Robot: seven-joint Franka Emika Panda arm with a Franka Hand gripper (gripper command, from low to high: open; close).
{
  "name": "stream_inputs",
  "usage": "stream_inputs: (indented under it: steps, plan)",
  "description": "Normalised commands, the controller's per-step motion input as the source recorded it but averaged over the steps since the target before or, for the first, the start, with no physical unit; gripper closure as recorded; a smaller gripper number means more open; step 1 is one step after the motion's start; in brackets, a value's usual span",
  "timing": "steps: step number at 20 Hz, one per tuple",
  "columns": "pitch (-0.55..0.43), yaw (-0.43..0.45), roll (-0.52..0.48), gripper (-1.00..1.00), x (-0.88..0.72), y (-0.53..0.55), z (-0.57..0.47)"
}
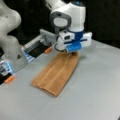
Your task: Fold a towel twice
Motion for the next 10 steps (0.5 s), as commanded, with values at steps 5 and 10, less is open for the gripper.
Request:
stream_inputs:
  steps: [5,10]
  plan:
    - [0.254,0.212,0.097,1.0,-0.13,-0.67,0.38]
    - [0.229,0.187,0.097,1.0,-0.15,-0.59,0.25]
